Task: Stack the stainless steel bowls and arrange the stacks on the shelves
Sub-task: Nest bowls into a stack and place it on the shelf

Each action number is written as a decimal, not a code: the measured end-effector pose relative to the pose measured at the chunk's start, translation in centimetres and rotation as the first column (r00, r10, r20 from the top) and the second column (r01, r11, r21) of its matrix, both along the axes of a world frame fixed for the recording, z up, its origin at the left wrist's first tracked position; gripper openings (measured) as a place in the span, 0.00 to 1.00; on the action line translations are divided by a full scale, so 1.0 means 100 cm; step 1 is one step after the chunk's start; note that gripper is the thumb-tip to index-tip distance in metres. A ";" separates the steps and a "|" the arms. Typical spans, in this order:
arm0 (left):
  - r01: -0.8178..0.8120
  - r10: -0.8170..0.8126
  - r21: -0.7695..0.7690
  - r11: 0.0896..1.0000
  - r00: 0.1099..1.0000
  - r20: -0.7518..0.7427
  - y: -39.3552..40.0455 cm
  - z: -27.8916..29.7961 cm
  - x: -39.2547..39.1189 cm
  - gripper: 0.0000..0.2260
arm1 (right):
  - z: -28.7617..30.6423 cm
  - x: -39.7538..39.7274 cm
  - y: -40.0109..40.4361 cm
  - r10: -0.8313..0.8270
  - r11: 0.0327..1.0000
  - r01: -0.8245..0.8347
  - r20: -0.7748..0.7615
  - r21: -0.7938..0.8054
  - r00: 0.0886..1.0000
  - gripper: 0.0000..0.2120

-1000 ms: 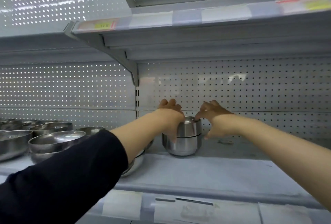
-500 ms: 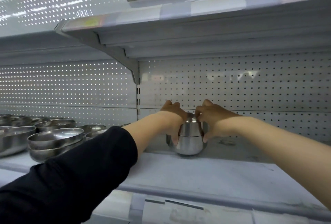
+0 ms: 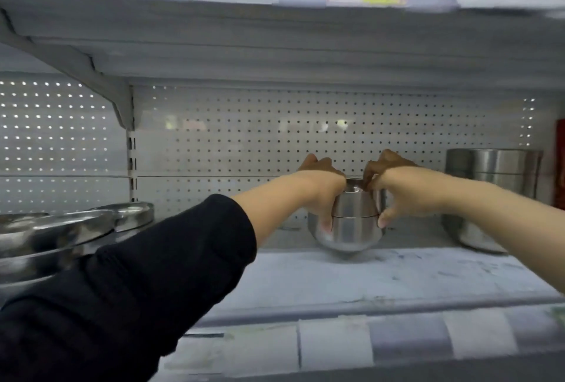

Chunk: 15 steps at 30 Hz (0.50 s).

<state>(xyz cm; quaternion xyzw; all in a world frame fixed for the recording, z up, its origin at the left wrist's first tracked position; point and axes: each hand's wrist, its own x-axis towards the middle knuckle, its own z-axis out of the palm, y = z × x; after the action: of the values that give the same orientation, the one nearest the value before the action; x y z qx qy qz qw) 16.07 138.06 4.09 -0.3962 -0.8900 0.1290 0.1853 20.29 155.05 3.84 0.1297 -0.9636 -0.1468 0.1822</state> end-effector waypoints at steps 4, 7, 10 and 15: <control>0.055 -0.057 0.026 0.998 0.996 0.068 0.029 -0.002 0.007 0.19 | -0.004 0.013 0.029 -0.055 0.998 0.056 0.029 -0.010 0.998 0.25; 0.076 -0.077 0.016 0.997 0.994 0.083 0.043 -0.007 0.008 0.18 | -0.010 0.017 0.043 -0.058 0.998 0.058 0.031 0.001 0.998 0.25; 0.070 -0.069 -0.029 0.997 0.997 0.020 0.050 -0.010 0.008 0.20 | -0.016 0.015 0.051 -0.060 0.998 0.060 0.014 0.019 0.998 0.25; 0.048 -0.050 -0.025 0.999 0.996 -0.075 0.031 -0.007 0.015 0.16 | -0.013 0.013 0.050 -0.021 0.999 0.021 0.001 -0.030 1.000 0.32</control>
<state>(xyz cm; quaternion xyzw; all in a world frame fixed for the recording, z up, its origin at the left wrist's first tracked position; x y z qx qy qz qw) 17.56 141.17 3.37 -0.4148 -0.8708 0.1495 0.2175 21.62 160.03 2.51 0.1167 -0.9670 -0.1341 0.1823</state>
